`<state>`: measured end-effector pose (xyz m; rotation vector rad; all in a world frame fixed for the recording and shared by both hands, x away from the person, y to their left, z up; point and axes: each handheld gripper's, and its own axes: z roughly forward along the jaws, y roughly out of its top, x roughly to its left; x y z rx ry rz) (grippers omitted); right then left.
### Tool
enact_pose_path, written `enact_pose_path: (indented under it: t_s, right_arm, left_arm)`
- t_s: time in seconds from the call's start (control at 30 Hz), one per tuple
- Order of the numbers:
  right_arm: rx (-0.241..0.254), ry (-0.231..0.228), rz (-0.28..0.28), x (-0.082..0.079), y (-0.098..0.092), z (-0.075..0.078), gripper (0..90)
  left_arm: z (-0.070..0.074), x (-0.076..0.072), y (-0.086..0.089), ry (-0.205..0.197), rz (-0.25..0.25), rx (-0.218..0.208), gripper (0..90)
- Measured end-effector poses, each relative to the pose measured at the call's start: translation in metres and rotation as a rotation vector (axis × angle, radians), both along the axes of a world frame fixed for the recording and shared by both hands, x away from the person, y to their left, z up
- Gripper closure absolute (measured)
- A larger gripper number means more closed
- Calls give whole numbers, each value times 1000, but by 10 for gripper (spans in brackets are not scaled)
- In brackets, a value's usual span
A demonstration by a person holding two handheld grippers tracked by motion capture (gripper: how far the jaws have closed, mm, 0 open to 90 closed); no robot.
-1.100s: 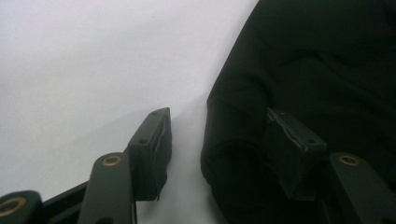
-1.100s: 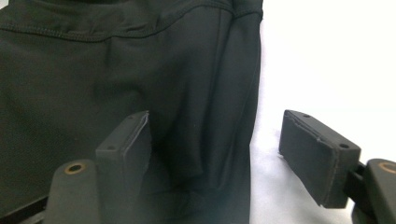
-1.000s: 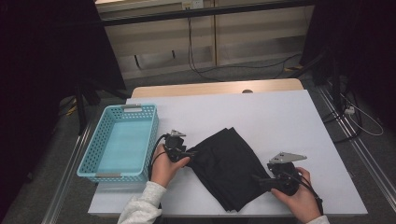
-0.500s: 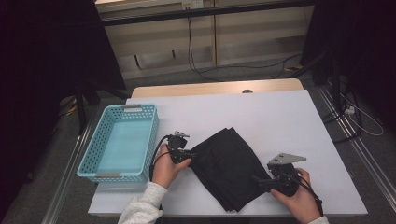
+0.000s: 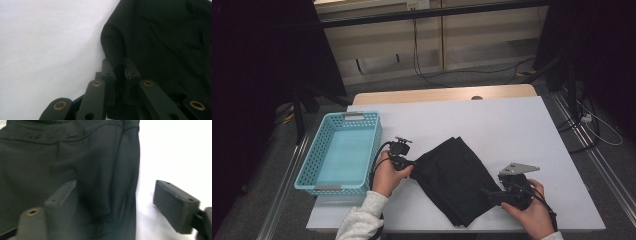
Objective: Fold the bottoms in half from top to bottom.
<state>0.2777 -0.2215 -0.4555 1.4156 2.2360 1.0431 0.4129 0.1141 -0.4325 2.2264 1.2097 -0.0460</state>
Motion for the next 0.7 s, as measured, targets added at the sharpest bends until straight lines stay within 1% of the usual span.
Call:
enact_pose_path:
  t_s: [0.13, 0.23, 0.3, 0.37, 0.4, 0.5, 0.57, 0.6, 0.63, 0.67, 0.7]
  right_arm:
    - [14, -29, -33, 0, 0, 4, 141]
    - [19, -40, -43, -1, 2, 6, 142]
    - [25, -25, -37, -2, 5, 5, 156]
    - [10, -2, -36, -2, 9, 1, 164]
    - [5, 9, -33, -1, 11, -1, 170]
    - [-7, -7, -44, -2, 13, -4, 183]
    - [-7, -21, -62, -4, 14, -5, 225]
    - [-5, -35, -59, -5, 15, -6, 272]
    - [11, -46, -54, -7, 16, -6, 337]
    - [24, -54, -43, -8, 17, -7, 371]
    - [23, -57, -43, -9, 18, -7, 376]
  left_arm:
    - [1, 3, 2, 3, -7, 3, 822]
    - [2, 5, 4, 6, -7, 4, 822]
    - [2, 6, 6, 6, -7, 4, 821]
    - [1, 6, 7, 10, -2, -1, 821]
    - [0, 7, 7, 10, -12, 5, 821]
    - [0, 6, 8, 7, -12, -2, 821]
    - [0, 5, 7, 6, -6, -2, 821]
    - [1, 6, 7, 3, -12, 3, 821]
    - [1, 6, 7, 3, -12, 5, 820]
    - [1, 6, 7, 6, -11, 8, 821]
    - [1, 5, 7, 10, -7, 9, 821]
